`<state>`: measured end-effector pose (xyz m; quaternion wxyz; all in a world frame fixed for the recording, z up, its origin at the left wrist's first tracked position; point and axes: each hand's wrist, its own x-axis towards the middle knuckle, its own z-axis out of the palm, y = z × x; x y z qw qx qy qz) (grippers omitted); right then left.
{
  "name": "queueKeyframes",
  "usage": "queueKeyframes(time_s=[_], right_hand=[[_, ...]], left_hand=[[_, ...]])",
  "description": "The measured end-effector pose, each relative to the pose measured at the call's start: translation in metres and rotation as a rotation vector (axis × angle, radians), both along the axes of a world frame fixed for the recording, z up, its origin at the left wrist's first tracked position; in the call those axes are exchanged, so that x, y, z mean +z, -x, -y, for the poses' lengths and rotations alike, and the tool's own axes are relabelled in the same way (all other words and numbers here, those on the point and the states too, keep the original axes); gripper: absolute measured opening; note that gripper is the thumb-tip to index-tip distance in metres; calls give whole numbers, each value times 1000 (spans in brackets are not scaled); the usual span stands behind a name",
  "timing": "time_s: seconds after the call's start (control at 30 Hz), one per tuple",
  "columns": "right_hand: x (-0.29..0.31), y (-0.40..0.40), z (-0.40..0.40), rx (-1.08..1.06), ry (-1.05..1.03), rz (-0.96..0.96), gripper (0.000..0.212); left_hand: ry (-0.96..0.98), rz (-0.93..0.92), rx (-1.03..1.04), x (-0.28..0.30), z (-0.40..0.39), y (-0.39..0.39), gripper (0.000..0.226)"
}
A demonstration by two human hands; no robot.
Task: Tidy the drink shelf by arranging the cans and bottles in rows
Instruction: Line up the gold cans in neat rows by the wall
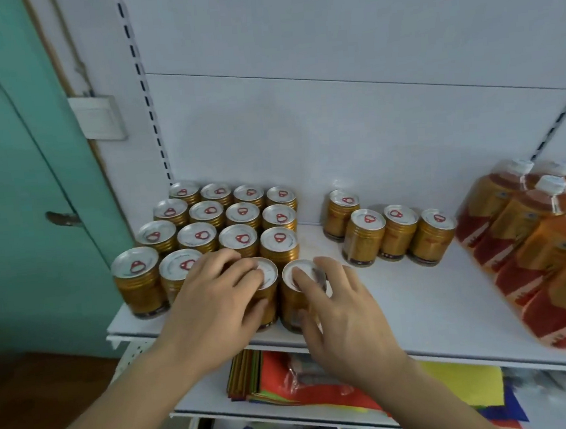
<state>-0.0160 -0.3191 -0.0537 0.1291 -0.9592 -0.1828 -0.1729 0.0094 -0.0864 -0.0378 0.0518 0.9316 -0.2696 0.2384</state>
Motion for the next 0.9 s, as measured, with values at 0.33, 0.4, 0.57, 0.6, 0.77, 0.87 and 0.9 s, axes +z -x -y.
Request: queueKeyframes(time_s=[0.33, 0.4, 0.57, 0.6, 0.77, 0.87, 0.9], right_hand=[[-4, 1, -43, -89, 45, -20, 54], [-6, 0, -46, -117, 59, -10, 53], [-8, 0, -53, -176, 87, 2, 55], [-8, 1, -53, -181, 83, 1, 55], [-7, 3, -55, -175, 77, -4, 55], [0, 5, -45, -134, 21, 44, 56], [3, 4, -37, -140, -5, 64, 57]], left_hand=[[27, -22, -24, -6, -38, -14, 33], [37, -27, -43, -6, -41, -18, 33], [72, -39, -94, -10, -44, -23, 34], [85, -45, -103, -10, -44, -23, 34], [145, -100, -122, -8, -43, -23, 36], [166, -119, -111, 0, -37, -27, 48], [160, -123, -117, 5, -32, -30, 50]])
